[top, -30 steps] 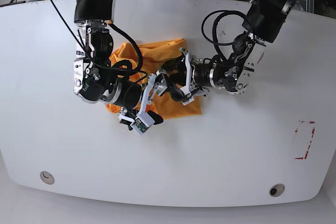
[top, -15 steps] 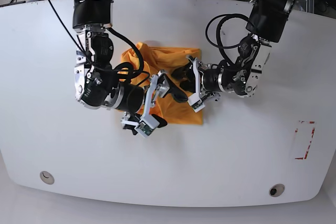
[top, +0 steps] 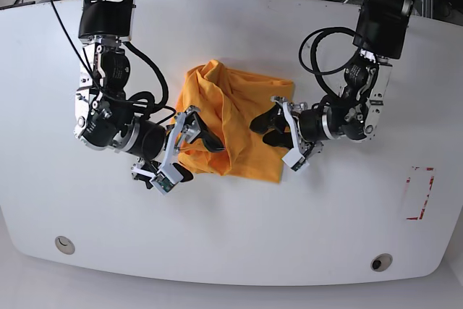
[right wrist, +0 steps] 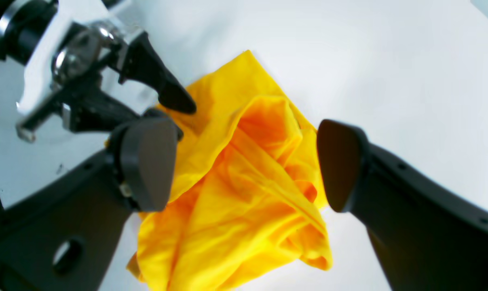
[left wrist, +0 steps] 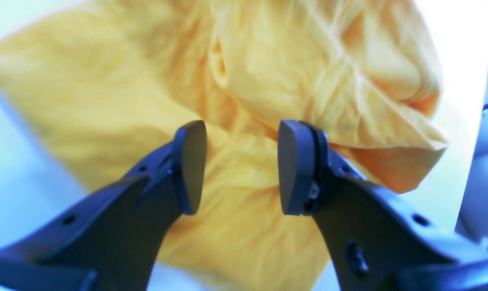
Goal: Layout the t-shirt on the table in an organized manner, then fold the t-shirt properly
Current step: 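Pull the grippers apart to spread the bunched shirt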
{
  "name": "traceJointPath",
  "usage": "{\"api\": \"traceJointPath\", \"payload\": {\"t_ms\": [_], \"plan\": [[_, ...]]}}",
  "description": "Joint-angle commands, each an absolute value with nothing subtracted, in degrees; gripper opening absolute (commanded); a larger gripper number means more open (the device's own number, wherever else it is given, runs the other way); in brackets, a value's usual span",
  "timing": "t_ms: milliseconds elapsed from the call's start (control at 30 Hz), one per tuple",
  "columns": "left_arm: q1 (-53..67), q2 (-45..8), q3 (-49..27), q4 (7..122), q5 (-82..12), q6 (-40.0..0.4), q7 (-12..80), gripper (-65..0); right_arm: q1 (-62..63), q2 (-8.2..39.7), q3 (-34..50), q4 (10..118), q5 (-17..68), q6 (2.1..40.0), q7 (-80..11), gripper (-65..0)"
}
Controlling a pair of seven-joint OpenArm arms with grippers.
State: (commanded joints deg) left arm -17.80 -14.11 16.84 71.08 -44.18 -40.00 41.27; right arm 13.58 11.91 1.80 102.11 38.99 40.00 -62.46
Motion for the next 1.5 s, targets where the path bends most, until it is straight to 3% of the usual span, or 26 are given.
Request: {"api": "traceJointPath", "payload": {"t_ms": [400, 567, 633, 800, 1033, 1500], "plan": [[-17.5, -15.2, 12.8, 68.0, -44.4, -40.0, 40.8, -38.1, 12.3, 11.8, 1.8, 102.2, 39.0, 40.0, -62.5, -14.1], [-18.6, -14.6, 12.9, 63.8, -39.8, -40.0, 38.6, -38.3, 11.5, 11.8, 1.8, 103.7, 39.0, 40.0, -62.5, -14.1], [-18.9, -14.1, 13.0, 62.8, -38.5, -40.0, 38.1, -39.4, 11.2, 11.8, 1.8, 104.7, 39.0, 40.0, -62.5, -14.1], [-20.0, -11.8, 14.5, 61.0, -36.0, -40.0, 38.1, -49.3, 10.2, 11.8, 1.8, 107.1, 39.0, 40.0, -62.5, -14.1], [-20.4, -9.5, 16.7, 60.7, -32.3, -40.0, 38.1, -49.4, 9.3, 11.9, 2.2, 109.8, 39.0, 40.0, -62.5, -14.1], [-18.9, -8.0, 16.7, 55.1, -28.9, -40.0, 38.1, -49.7, 5.3, 10.0, 17.1, 105.5, 38.9, 40.0, -62.5, -13.8]]}}
